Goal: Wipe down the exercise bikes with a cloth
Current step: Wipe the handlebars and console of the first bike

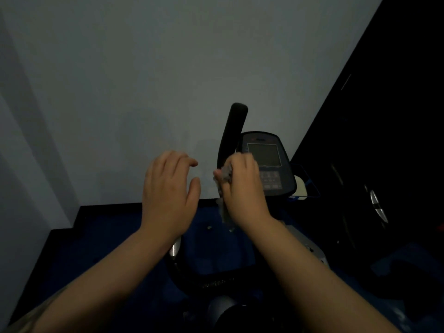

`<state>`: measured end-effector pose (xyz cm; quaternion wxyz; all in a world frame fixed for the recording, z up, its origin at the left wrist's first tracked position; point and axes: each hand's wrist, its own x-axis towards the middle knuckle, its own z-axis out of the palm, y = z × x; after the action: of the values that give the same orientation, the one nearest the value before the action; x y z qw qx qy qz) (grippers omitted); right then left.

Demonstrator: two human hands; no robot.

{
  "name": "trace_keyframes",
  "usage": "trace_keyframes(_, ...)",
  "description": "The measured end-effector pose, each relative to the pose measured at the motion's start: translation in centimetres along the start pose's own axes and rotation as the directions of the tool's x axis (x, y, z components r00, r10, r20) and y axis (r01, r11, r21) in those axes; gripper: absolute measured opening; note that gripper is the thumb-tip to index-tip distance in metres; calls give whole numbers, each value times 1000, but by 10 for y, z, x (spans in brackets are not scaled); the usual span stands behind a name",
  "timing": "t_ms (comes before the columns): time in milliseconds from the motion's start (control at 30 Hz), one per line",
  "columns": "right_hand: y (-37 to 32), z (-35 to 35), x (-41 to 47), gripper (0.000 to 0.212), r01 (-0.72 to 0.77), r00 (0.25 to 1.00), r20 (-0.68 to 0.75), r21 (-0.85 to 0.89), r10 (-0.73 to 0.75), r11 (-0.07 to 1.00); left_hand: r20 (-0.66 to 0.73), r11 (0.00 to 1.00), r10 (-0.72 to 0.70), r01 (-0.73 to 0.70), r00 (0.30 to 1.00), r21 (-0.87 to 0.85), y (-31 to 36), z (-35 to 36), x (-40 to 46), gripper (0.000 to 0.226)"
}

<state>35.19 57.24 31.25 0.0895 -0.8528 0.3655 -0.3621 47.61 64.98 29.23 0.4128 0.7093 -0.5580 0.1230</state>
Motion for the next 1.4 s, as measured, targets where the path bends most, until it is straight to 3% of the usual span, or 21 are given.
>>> trace_keyframes(133, 1, 0, -6, 17, -109, 992, -55, 139, 117, 984, 5, 1000, -5, 5, 1000, 22, 1, -1, 0, 25)
trace_keyframes(300, 15, -21, -41, 19, -8, 995, 100, 12, 6, 1000, -6, 999, 1, -1, 1000, 32, 1, -1, 0, 23)
trace_keyframes(367, 12, -25, -22, 14, -12, 992, 124, 121, -3, 993, -3, 1000, -7, 7, 1000, 30, 1, -2, 1, 22)
trace_keyframes(500, -13, -22, 35, 25, -34, 983, -165, 262, 80, 964, -1, 999, -10, 10, 1000, 39, 1, -1, 1, 22)
trace_keyframes(567, -23, -11, 43, 27, -95, 974, -196, 120, 117, 988, 7, 999, -8, 8, 1000, 40, 0, 0, -1, 24)
trace_keyframes(633, -18, -1, 26, 26, -96, 991, -102, -73, 89, 993, 4, 1000, -9, 9, 1000, 30, -1, -1, -1, 25)
trace_keyframes(667, -12, -3, 14, 24, -89, 996, -26, -81, 87, 993, -4, 1000, -9, 9, 1000, 23, 0, -1, 0, 25)
trace_keyframes(767, 1, -25, 0, 19, -142, 974, 190, 79, 125, 987, -2, 1000, -9, 9, 1000, 14, 0, 0, -1, 24)
trace_keyframes(867, -9, -21, 26, 18, -194, 981, 2, 162, 196, 968, -3, 999, -12, 12, 1000, 35, 0, 1, -1, 24)
trace_keyframes(933, -22, -2, 31, 19, -209, 964, -144, 111, 223, 972, -9, 999, -7, 8, 1000, 50, 1, 1, -1, 24)
trace_keyframes(1033, -16, 10, 13, 21, -172, 980, -104, -19, 169, 985, 0, 998, 10, -10, 1000, 57, -1, 1, -1, 24)
trace_keyframes(1100, -9, -5, 9, 19, -207, 978, 9, 116, 207, 971, -3, 999, 6, -6, 1000, 53, -1, 1, -1, 23)
trace_keyframes(1133, -8, -13, 13, 19, -213, 976, -4, 192, 218, 958, -7, 999, 4, -3, 1000, 51, -2, 1, -1, 23)
trace_keyframes(1267, -26, -29, 68, 21, -82, 898, -395, 277, 192, 957, -26, 999, 12, -10, 1000, 53, 0, 0, -1, 21)
trace_keyframes(1333, -28, -26, 86, 22, -74, 881, -436, 258, 184, 963, -21, 998, 15, -13, 1000, 59, 1, -1, -1, 21)
trace_keyframes(1400, -18, -14, 79, 21, -97, 907, -371, 272, 197, 957, -20, 999, 8, -7, 1000, 54, 1, -1, -1, 22)
